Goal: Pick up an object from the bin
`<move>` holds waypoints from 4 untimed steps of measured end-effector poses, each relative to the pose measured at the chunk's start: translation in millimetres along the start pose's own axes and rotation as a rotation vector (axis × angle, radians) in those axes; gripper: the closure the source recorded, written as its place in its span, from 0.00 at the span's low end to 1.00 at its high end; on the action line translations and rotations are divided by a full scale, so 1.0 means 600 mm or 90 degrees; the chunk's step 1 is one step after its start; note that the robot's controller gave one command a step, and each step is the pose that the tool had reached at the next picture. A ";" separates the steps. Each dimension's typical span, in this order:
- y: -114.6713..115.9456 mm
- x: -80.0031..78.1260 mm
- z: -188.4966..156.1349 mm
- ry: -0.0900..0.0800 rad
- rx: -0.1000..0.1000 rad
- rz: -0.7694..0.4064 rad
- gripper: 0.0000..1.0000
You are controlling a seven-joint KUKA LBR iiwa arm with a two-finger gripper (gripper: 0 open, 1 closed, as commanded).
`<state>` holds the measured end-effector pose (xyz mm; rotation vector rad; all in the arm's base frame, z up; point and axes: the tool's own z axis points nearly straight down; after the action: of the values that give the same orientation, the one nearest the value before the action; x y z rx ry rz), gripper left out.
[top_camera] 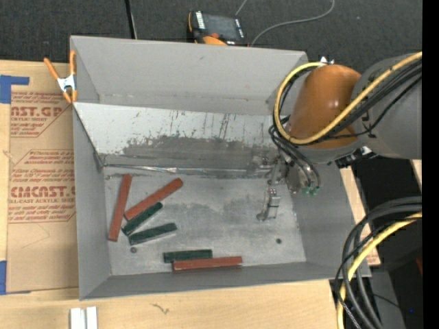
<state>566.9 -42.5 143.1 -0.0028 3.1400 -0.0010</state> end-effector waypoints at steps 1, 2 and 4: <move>0.110 0.101 -0.072 0.001 -0.003 -0.002 0.00; 0.215 0.118 0.012 0.004 -0.002 -0.012 0.00; 0.318 0.128 0.118 0.002 -0.001 0.082 1.00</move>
Offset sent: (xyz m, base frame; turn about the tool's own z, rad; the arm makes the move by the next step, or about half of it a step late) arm -0.0591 0.0607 0.0411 0.0051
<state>489.7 147.9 72.1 0.1996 3.1374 0.0019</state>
